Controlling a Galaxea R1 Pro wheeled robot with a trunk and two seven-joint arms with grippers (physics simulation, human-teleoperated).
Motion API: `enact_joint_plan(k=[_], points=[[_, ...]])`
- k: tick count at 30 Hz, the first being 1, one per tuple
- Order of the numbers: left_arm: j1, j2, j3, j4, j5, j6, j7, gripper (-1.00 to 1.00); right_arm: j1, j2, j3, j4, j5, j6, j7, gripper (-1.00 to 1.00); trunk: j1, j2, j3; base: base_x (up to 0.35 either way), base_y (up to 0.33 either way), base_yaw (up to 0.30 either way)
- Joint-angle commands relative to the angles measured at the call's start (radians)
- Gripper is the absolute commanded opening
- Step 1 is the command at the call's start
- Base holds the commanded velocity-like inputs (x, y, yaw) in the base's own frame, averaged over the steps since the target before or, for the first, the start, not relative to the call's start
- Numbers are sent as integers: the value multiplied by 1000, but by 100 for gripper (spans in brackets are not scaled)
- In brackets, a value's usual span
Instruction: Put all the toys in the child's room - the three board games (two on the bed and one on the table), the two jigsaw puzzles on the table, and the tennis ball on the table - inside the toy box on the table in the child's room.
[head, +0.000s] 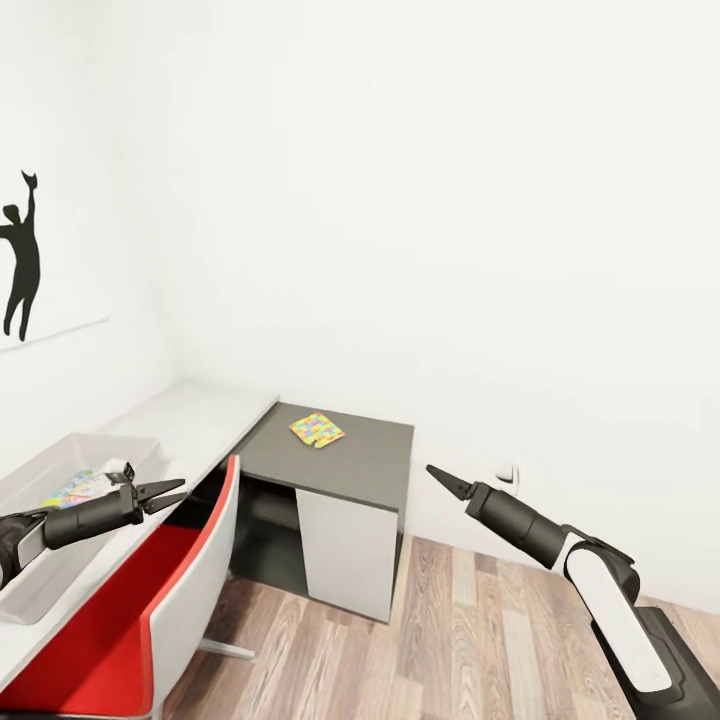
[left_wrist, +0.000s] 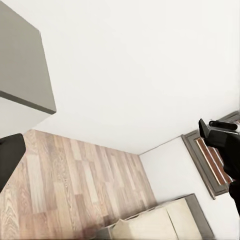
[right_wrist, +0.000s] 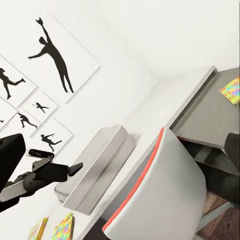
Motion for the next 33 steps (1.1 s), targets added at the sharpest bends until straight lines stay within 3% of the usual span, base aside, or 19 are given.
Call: enact_joint_plan(k=[1,12,18,33], points=[[-1,0,6,0,-7,11,-4,100,-1,0,1,0,-6,5,-1,100,0,-2,-1,-109,32,-266],[-1,0,5,0,-7,11,-4,100,-2,-3,-2,5,-7,5,-1,100,0,-2,7,-89,6,-257],[-1,0,5,0,-6,11,-4,100,-1,-2,-3,6,-7,4,-2,100,0,-2,8,-81,0,-74],[-1,0,5,0,-7,11,-4,100,-2,-2,-7,21,-9,3,-2,100,0,-2,-6,-85,0,-156]])
